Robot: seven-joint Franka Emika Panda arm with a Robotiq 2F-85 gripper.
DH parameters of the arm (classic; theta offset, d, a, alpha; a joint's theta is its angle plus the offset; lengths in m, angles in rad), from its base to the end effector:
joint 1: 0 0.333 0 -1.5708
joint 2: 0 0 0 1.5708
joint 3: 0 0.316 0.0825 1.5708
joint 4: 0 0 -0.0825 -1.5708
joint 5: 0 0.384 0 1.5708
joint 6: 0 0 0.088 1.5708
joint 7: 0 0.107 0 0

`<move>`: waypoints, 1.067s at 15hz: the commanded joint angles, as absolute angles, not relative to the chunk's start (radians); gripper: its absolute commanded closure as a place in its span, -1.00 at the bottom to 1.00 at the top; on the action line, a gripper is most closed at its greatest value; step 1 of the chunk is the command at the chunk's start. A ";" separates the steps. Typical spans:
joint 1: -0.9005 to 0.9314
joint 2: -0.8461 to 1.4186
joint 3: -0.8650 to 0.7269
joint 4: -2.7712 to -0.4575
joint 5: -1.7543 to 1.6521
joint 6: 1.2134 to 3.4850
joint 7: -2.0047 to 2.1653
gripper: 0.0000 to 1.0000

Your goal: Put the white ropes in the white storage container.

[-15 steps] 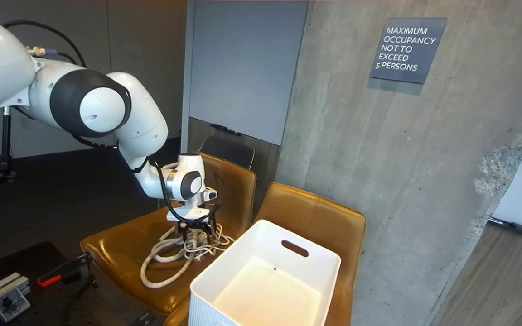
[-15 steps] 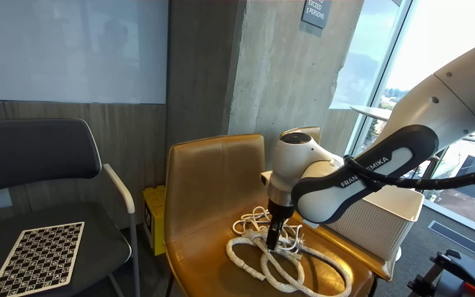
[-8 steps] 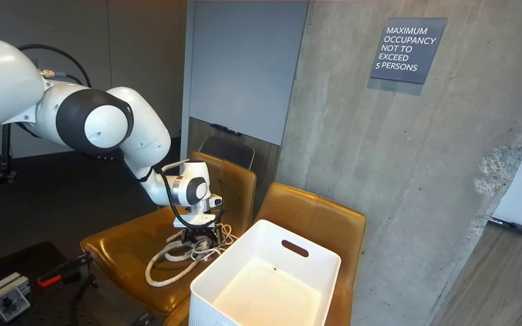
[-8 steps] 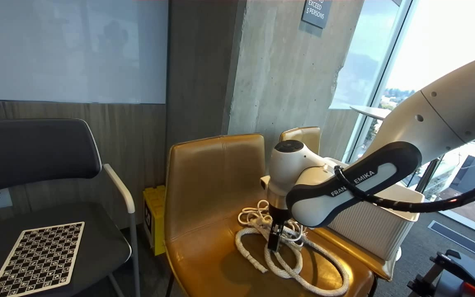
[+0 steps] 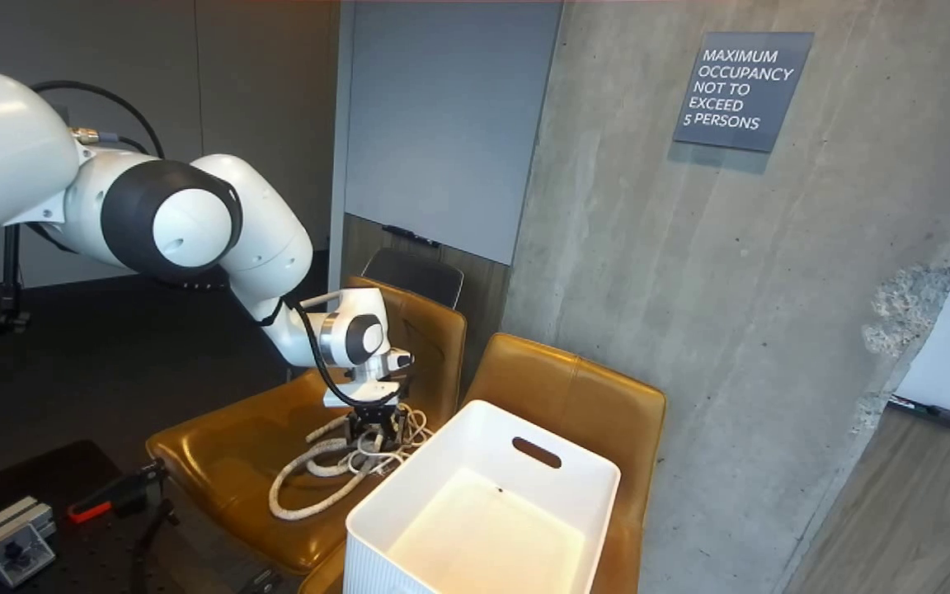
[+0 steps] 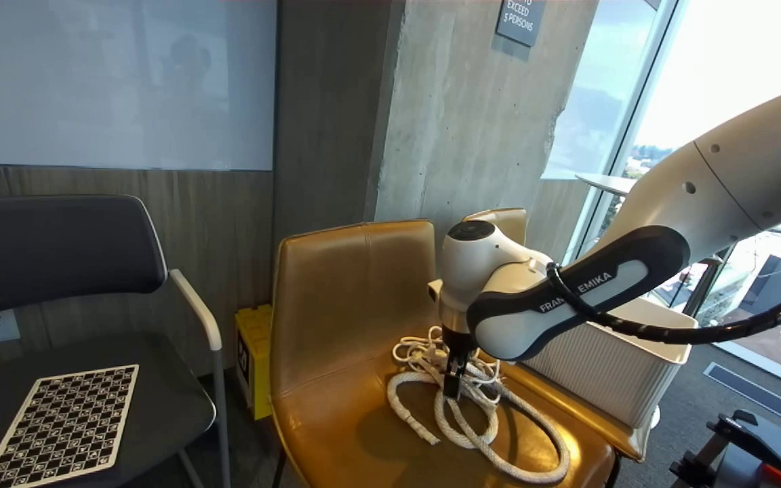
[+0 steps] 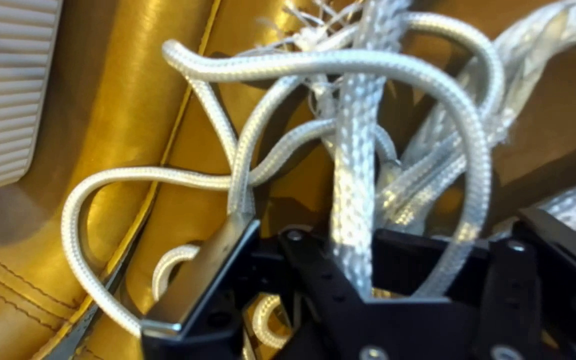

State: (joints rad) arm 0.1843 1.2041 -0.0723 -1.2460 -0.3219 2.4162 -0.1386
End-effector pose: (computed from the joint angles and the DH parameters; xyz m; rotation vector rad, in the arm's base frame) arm 0.7124 0.0905 0.0178 2.7601 0.7668 -0.0551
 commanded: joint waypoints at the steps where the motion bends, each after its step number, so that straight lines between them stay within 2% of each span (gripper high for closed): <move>1: 0.235 1.086 -0.093 -1.361 -0.349 2.411 -0.108 1.00; 9: 0.341 0.741 -0.081 -1.572 -0.374 2.327 -0.006 1.00; 16: 0.333 0.439 -0.047 -1.627 -0.396 2.224 0.060 1.00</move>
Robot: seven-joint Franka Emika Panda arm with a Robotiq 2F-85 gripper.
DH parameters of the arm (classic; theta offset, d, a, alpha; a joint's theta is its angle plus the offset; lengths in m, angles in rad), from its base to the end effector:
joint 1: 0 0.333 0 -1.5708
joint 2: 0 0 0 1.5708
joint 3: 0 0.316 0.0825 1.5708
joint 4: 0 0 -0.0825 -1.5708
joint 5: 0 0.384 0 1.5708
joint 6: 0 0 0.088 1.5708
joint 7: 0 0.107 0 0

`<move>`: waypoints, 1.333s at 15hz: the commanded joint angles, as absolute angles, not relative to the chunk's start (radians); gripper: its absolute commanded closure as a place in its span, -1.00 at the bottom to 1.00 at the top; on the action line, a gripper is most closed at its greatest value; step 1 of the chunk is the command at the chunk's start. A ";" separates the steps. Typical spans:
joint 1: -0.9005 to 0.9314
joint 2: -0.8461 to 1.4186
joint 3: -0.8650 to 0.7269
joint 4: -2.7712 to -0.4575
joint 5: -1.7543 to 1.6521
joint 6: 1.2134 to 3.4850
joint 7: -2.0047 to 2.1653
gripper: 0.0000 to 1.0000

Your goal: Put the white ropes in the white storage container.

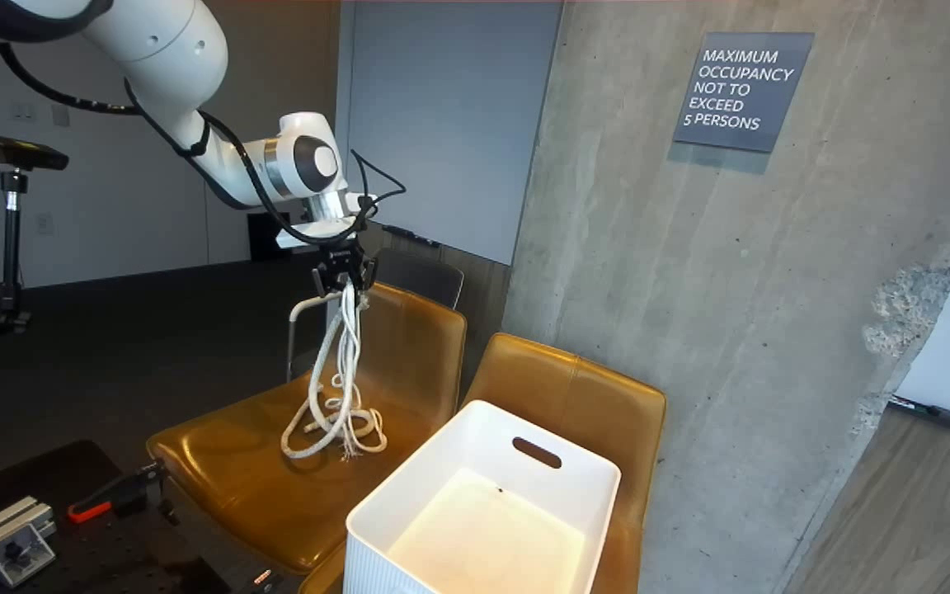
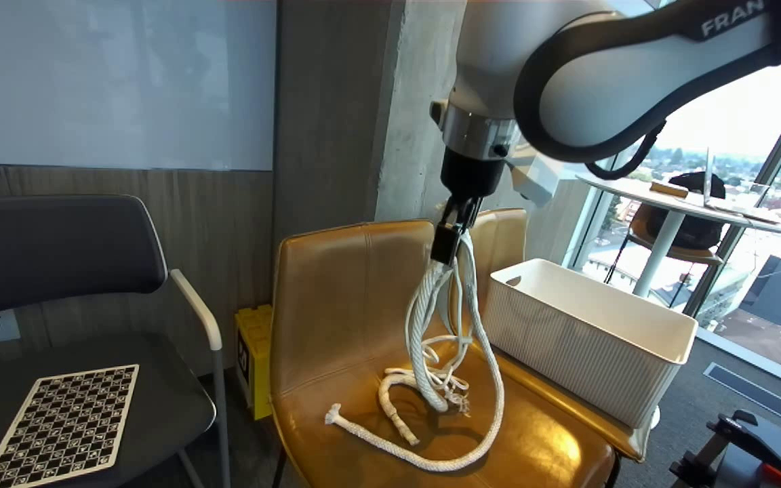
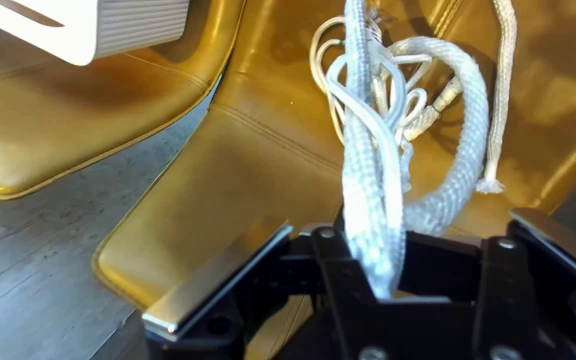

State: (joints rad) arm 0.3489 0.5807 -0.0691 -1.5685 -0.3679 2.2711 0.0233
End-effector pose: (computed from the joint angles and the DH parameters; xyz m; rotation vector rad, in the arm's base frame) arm 0.6831 0.1947 0.3181 2.7368 0.6873 0.2394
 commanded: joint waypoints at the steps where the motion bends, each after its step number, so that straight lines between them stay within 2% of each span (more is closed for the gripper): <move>1: 0.326 0.402 -0.041 -1.619 -0.392 2.204 0.063 1.00; 5: 0.290 0.271 -0.014 -1.554 -0.369 2.090 0.043 1.00; 11: 0.178 0.169 -0.005 -1.337 -0.320 1.855 0.002 1.00; 20: -0.063 0.228 -0.082 -0.877 -0.164 1.575 -0.150 1.00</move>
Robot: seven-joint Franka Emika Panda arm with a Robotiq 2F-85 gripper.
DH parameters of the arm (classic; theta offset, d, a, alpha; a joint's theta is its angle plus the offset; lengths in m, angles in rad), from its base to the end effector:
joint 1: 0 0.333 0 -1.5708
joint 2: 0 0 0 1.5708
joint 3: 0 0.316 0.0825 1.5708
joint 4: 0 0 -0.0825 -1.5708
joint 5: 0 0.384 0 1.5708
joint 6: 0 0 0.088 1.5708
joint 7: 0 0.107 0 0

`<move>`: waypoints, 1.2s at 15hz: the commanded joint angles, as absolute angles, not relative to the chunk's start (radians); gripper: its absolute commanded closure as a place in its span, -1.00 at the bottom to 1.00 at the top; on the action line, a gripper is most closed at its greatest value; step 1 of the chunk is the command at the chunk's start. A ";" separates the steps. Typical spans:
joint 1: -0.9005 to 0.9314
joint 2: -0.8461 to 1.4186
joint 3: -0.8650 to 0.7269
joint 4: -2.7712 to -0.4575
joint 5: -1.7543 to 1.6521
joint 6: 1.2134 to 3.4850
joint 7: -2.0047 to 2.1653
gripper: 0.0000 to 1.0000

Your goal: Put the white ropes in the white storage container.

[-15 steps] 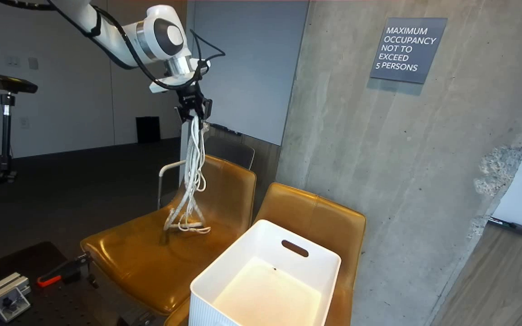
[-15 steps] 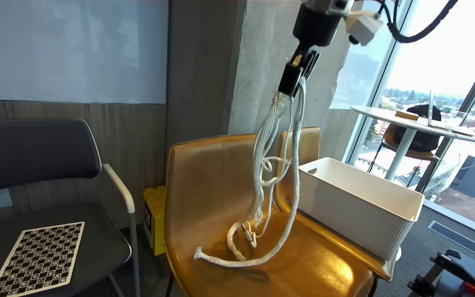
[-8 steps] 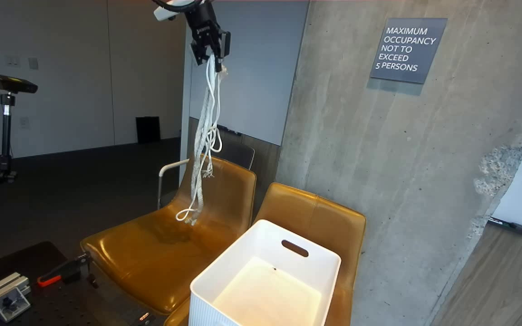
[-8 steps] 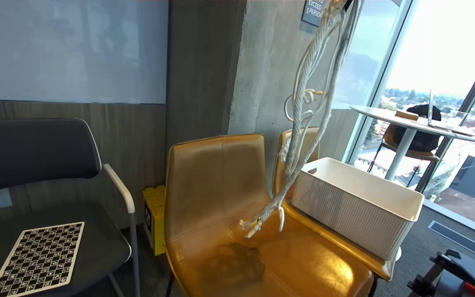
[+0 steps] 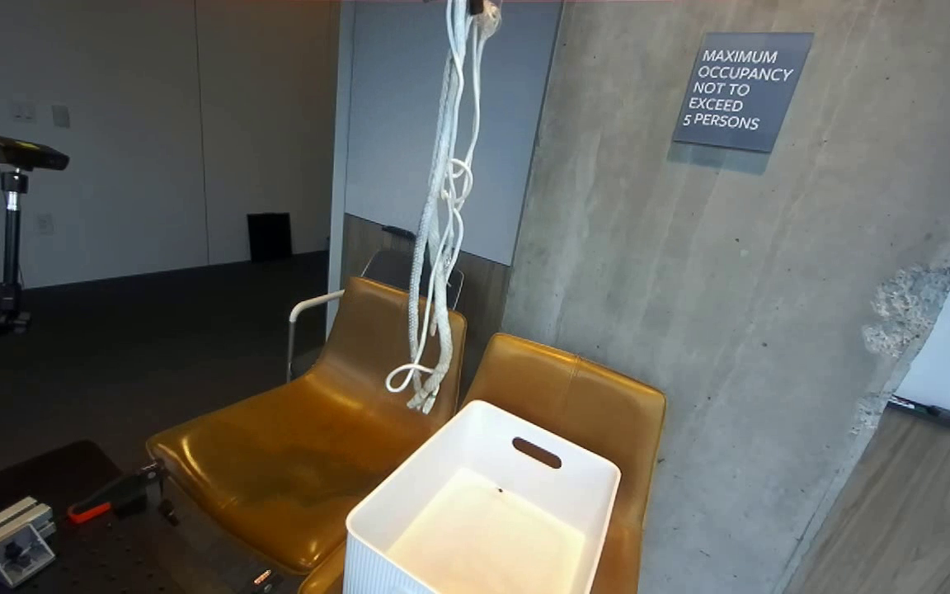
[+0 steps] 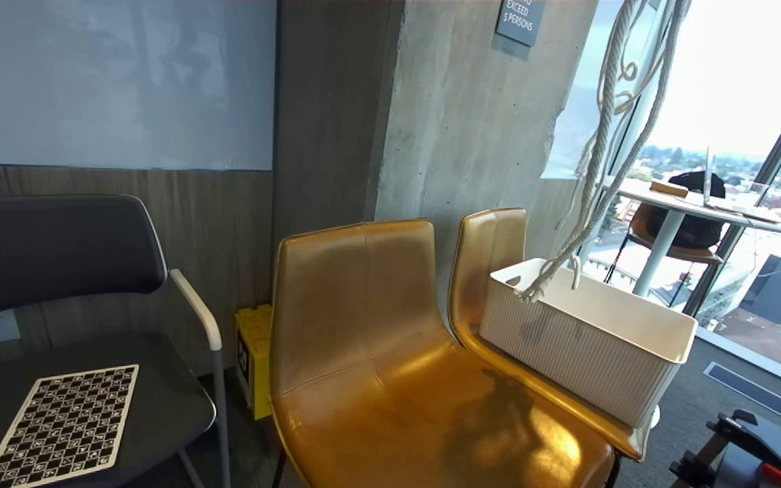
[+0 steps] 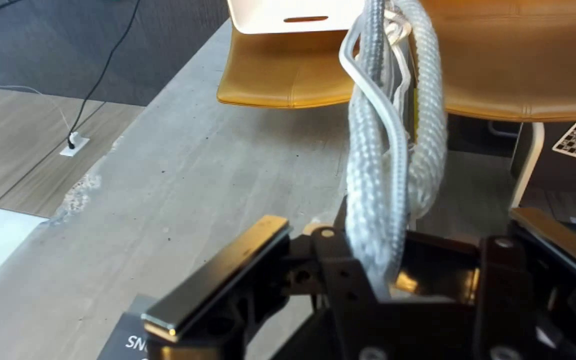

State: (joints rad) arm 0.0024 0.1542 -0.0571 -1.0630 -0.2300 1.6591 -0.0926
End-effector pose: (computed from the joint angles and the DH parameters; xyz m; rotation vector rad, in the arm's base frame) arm 0.5842 -0.0502 0.7866 2.8091 0.0129 0.6050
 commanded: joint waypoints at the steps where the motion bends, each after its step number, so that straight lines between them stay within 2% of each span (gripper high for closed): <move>1: -0.092 0.247 -0.094 -0.831 -0.141 1.557 -0.172 1.00; 7: -0.216 0.412 -0.112 -0.658 -0.048 1.513 -0.229 1.00; 14: -0.275 0.547 -0.116 -0.771 -0.064 1.554 -0.262 1.00; 18: -0.297 0.595 -0.127 -0.939 -0.100 1.612 -0.297 1.00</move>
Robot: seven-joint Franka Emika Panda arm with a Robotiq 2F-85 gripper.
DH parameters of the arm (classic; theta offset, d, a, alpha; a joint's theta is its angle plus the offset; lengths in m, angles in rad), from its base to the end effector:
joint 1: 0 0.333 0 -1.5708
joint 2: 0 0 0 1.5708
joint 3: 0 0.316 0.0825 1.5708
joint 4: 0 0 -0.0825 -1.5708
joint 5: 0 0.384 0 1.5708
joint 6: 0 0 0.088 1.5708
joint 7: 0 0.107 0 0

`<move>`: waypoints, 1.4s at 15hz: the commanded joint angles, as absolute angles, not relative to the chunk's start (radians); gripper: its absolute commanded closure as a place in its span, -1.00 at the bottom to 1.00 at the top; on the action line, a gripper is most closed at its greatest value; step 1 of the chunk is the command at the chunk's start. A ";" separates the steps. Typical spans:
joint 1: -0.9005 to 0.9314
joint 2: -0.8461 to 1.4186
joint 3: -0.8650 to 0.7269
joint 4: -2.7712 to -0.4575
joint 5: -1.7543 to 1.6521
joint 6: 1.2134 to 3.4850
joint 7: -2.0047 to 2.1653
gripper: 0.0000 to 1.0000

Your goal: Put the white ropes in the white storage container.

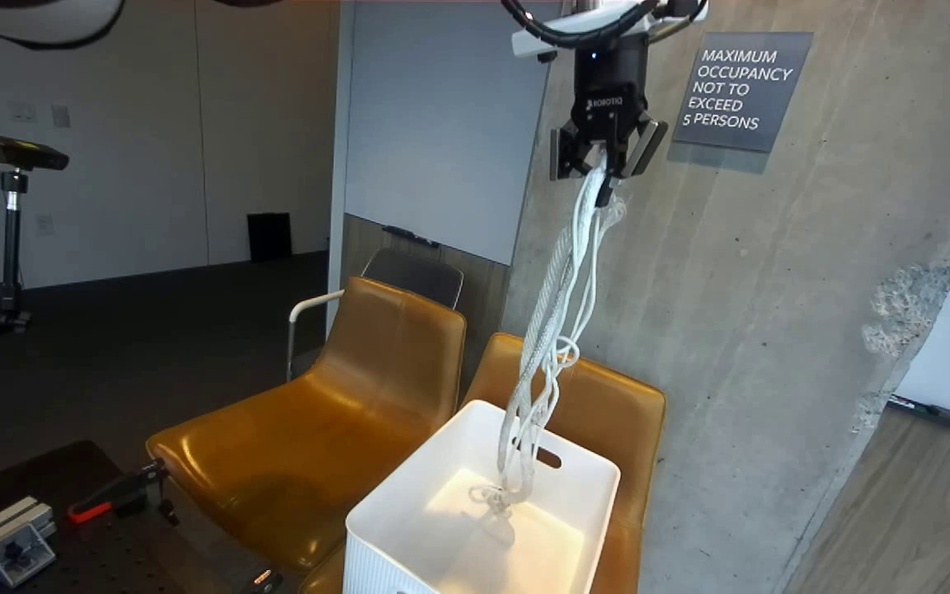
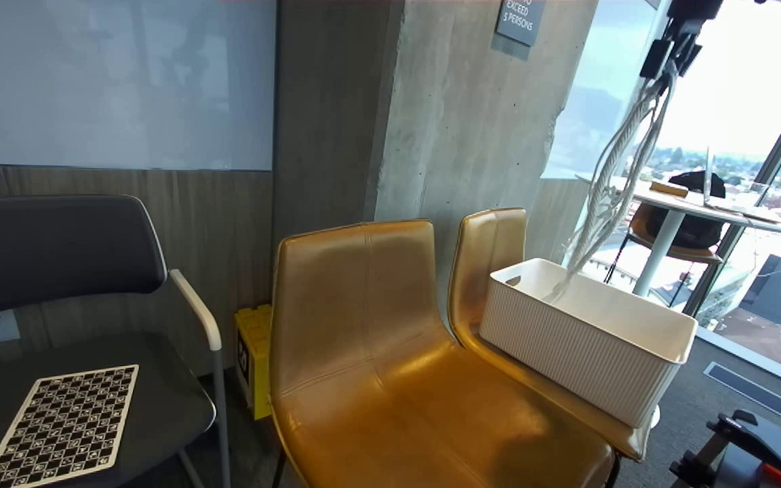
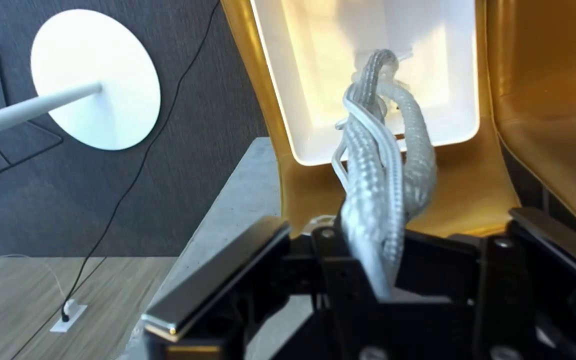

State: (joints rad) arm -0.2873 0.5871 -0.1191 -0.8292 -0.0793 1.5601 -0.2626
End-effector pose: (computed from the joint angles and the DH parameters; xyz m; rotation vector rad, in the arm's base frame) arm 0.6628 -0.2600 0.6004 2.9484 -0.1858 0.1384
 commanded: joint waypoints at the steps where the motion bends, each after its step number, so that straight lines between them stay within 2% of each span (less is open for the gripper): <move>1: -0.299 0.600 -0.128 -0.988 -0.103 1.633 -0.304 1.00; 8: -0.309 0.607 -0.121 -1.399 -0.099 1.872 -0.329 1.00; 16: -0.280 0.485 -0.042 -1.882 -0.071 2.513 -0.405 1.00; 21: -0.245 0.414 -0.019 -2.097 -0.084 2.725 -0.389 1.00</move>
State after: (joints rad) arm -0.2521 0.4873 -0.0232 -1.9640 -0.0872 2.6414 -0.3796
